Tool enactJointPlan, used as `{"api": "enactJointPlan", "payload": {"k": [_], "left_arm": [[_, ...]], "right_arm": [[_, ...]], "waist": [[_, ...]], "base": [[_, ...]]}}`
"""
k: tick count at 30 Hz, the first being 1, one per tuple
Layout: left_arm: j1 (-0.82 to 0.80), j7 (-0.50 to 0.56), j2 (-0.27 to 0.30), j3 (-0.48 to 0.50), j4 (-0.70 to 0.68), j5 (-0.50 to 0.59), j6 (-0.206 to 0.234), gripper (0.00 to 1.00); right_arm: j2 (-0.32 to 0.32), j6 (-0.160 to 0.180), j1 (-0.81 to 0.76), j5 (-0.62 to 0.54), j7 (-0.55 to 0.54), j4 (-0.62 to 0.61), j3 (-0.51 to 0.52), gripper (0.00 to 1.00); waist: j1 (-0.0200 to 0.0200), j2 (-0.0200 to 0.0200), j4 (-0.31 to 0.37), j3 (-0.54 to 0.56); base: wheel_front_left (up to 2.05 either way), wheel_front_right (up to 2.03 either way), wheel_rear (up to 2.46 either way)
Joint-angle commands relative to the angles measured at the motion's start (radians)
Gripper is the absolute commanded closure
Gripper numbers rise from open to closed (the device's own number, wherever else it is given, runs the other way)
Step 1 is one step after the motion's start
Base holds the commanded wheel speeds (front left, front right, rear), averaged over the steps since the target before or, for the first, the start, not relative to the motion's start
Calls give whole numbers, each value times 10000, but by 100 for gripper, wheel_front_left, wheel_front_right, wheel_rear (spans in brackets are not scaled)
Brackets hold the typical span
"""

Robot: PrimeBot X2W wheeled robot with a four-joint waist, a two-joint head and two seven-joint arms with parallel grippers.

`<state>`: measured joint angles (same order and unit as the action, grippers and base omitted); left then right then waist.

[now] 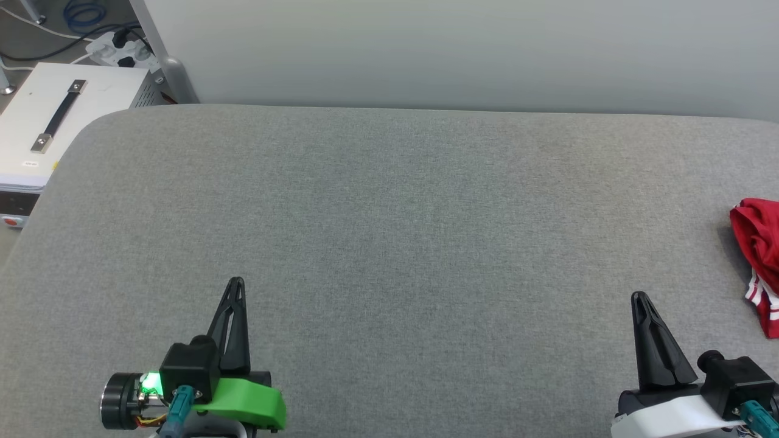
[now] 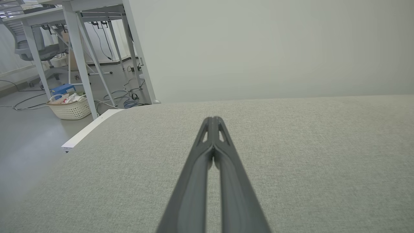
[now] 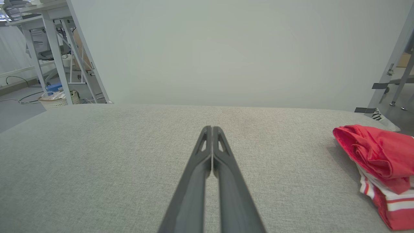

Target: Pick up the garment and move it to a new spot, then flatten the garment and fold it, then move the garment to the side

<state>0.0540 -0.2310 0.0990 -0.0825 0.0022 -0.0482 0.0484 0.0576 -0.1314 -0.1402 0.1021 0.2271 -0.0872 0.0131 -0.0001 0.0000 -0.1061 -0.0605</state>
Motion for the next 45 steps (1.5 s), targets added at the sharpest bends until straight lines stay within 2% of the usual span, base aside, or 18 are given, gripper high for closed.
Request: {"api": "enactJointPlan", "payload": {"k": [1, 45], "left_arm": [[-61, 67, -52, 57, -1, 47, -34, 100], [-250, 951, -224, 360, -9, 219, -211, 100]], "right_arm": [[-9, 1, 149, -50, -61, 49, -14, 100], [-34, 3, 643, -433, -932, 373, -60, 100]], "waist": [[1, 0, 14, 10], [1, 0, 427, 244]], "base": [[0, 0, 0], [0, 0, 0]]}}
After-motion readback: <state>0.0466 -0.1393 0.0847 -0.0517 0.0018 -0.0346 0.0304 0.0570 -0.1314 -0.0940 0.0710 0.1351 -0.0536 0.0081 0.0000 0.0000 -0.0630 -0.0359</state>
